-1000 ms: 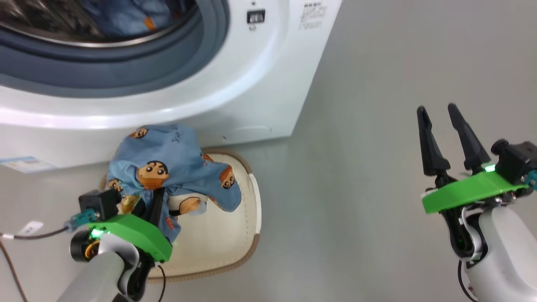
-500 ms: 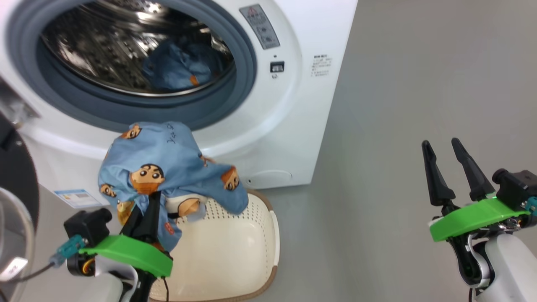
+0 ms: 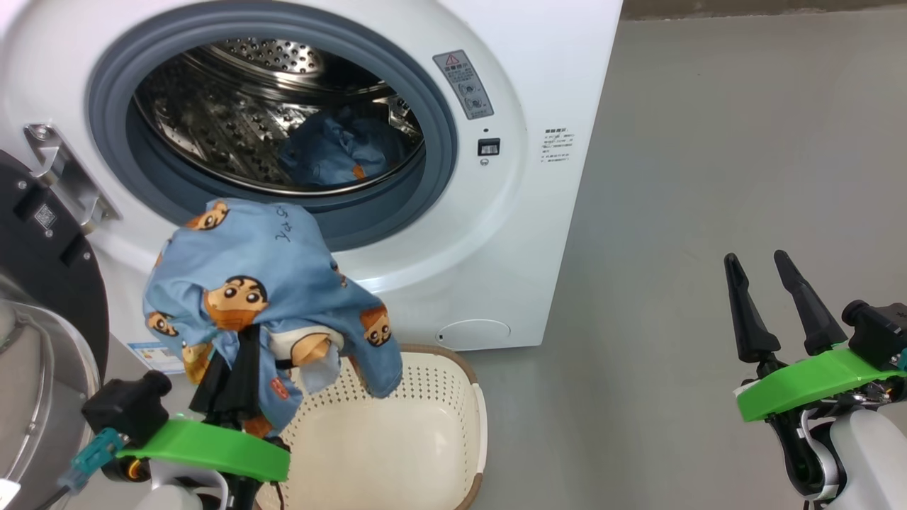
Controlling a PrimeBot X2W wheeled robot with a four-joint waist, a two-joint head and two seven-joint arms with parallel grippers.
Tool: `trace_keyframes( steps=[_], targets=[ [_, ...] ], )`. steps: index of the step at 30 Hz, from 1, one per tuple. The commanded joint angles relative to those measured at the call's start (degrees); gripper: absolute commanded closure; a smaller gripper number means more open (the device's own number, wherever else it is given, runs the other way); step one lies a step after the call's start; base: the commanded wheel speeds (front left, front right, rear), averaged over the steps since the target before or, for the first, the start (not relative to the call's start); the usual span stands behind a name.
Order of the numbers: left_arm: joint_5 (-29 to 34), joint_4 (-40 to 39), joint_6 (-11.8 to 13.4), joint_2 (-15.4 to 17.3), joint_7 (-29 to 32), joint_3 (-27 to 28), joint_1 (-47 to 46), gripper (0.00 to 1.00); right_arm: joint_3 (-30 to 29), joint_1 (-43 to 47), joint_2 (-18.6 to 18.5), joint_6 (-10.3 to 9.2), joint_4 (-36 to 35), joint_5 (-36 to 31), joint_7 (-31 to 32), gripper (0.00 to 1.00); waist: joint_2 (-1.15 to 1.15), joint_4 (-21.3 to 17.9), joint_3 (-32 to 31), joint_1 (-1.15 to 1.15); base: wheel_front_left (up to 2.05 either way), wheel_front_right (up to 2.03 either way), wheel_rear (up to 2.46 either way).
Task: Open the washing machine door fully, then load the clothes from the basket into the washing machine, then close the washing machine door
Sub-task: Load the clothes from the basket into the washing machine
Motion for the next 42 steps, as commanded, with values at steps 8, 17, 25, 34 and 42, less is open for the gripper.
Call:
trace_keyframes(
  steps=[8,17,25,34,42],
  targets=[
    [-0.02,-4.53,1.51,2.19,0.41,2.72,-0.32,1.00,0.94,0.71,-0.49,0.31,-1.45,0.70,-0.47,0.00,0.00,-0.44,-0.35,0.00,0.00,0.00,0.00],
    [0.37,-5.81,2.44,2.55,1.34,2.78,-2.95,1.00,1.38,-0.01,-0.65,0.31,-1.35,0.98,-0.47,0.00,0.00,-0.91,0.97,0.00,0.00,0.00,0.00],
    [0.97,1.14,0.26,2.68,2.91,2.44,-14.20,1.00,2.13,-2.14,-0.72,0.31,-2.02,0.72,-0.47,0.00,0.00,-2.38,6.52,0.00,0.00,0.00,0.00],
    [0.90,18.98,-4.22,1.88,2.42,2.93,-31.29,1.00,2.20,-5.11,-0.33,0.31,-3.43,-0.13,-0.47,0.00,0.00,-4.78,15.77,0.00,0.00,0.00,0.00],
    [2.01,33.18,-6.51,2.75,1.38,2.80,-46.81,1.00,2.38,-8.04,0.40,0.31,-5.34,-1.03,-0.47,0.00,0.00,-8.06,24.56,0.00,0.00,0.00,0.00]
  ],
)
